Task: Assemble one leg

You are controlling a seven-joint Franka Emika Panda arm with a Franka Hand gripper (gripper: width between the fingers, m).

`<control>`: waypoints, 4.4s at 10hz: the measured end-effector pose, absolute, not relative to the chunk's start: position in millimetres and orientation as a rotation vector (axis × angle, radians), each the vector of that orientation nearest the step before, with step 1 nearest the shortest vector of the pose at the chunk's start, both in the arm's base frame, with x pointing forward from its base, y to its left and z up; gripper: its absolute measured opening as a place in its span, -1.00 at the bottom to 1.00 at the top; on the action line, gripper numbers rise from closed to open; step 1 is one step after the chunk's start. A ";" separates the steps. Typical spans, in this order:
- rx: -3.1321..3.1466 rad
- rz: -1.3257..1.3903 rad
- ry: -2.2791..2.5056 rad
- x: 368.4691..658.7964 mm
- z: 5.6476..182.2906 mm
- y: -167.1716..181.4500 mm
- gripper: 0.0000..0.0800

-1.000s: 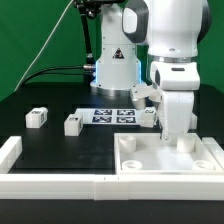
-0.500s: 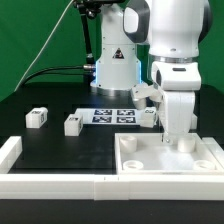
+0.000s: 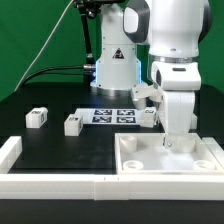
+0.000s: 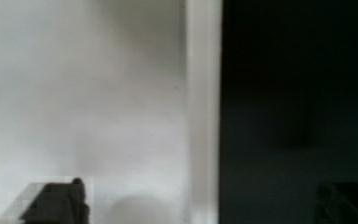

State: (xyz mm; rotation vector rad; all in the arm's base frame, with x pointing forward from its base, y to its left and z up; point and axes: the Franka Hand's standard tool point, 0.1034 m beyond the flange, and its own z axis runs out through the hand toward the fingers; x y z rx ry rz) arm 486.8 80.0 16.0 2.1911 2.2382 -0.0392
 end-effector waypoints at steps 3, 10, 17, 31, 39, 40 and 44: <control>2.191 -0.039 2.238 486.5 16.2 80.1 0.62; 2.412 -0.047 1.975 425.7 55.0 98.9 0.62; 2.848 -0.023 1.306 422.5 51.1 101.8 0.62; 3.016 -0.477 0.495 382.0 41.4 146.6 0.62; 2.640 -1.316 0.435 366.7 11.7 150.5 0.62; 2.631 -1.321 0.422 363.3 10.3 150.8 0.62; 2.626 -1.329 0.430 354.2 4.4 146.9 0.56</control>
Offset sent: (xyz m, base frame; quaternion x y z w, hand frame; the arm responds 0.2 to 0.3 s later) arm -0.0245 0.0050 0.0188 -0.0203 -0.0028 0.0504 0.9985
